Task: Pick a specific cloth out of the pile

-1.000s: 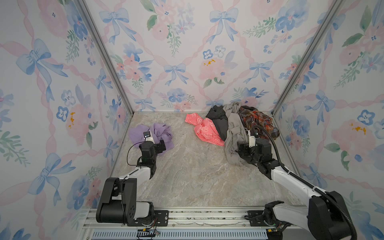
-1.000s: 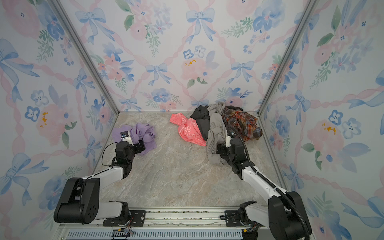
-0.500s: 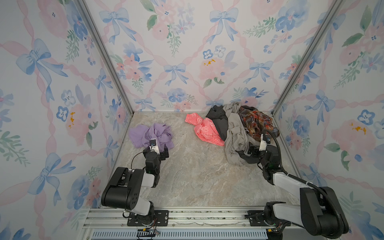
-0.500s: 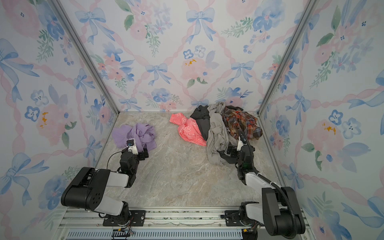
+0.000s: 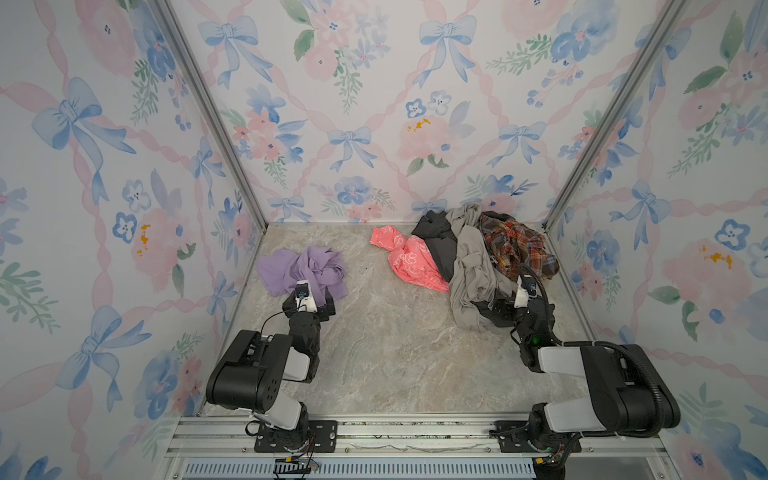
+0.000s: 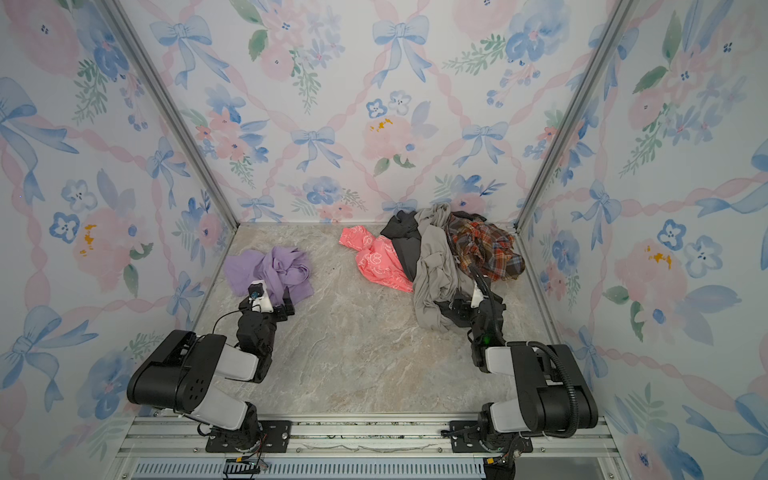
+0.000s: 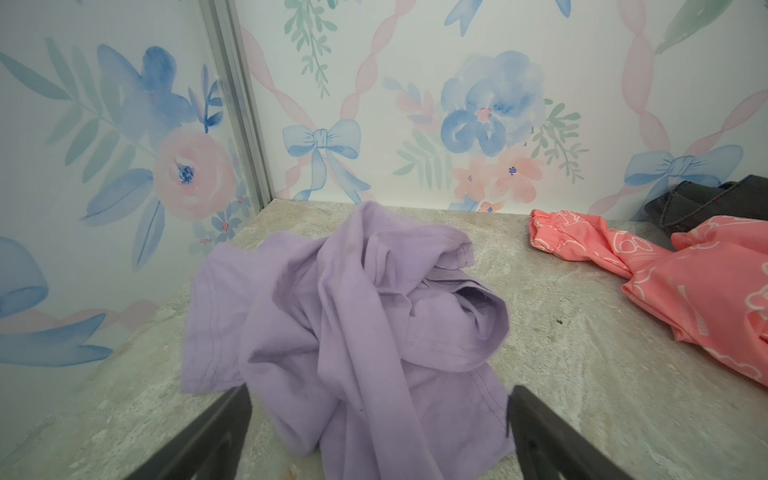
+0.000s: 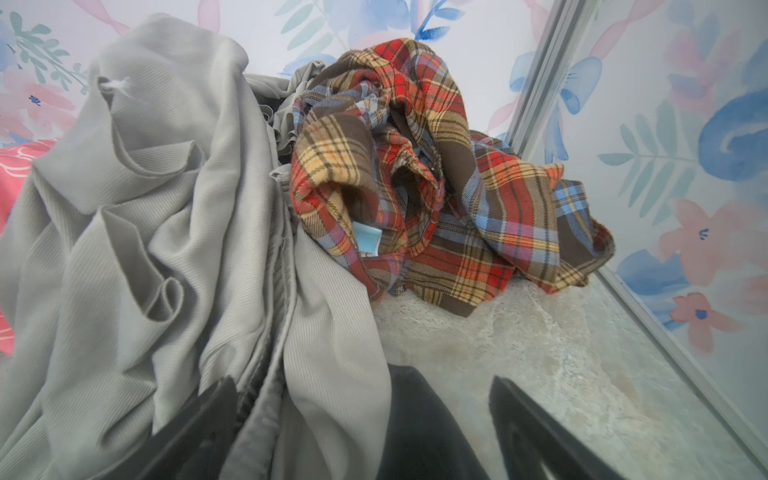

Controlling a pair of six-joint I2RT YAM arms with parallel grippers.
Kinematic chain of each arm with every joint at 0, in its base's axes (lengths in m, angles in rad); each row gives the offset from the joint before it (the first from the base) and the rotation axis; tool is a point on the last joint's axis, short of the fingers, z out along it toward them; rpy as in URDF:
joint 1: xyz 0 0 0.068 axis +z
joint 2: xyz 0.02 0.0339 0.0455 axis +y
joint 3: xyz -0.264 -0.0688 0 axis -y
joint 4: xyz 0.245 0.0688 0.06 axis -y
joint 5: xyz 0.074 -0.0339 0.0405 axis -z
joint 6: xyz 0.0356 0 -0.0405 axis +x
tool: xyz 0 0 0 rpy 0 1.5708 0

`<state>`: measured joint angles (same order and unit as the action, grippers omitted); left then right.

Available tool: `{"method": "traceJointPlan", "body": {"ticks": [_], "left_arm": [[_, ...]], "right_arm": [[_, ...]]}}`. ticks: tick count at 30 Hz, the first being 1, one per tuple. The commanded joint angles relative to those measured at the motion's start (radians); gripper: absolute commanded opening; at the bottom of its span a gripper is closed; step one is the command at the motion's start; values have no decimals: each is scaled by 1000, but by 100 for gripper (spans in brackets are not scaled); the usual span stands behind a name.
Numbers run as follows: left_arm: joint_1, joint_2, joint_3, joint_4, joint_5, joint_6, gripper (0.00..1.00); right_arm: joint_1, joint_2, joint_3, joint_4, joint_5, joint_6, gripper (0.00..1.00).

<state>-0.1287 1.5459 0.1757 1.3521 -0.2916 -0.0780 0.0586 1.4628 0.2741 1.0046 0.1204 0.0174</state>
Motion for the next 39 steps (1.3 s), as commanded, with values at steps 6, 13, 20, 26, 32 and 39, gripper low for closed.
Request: {"method": "traceJointPlan", "body": {"ticks": [6,13,20,26,32,39], "left_arm": [[12,11,3,28,2,4,98],[14,10,2,27,4,3,98],[11,10,3,28,0,5,98],[8,10,1,28,-1,7,98],[9,12,15,5,69,33,98],[13,10,15,-1,73,29,98]], "right_arm": [[-23,86,11,99,-4,4,97],[-31,89,116,-88,-42,2,97],[-23,85,118,-98,-30,-4,97],[-22,85,117,-98,-27,-5,97],[-22,85,117,-98,-27,-6,97],[-22,85,118,-98,-28,-6,97]]}}
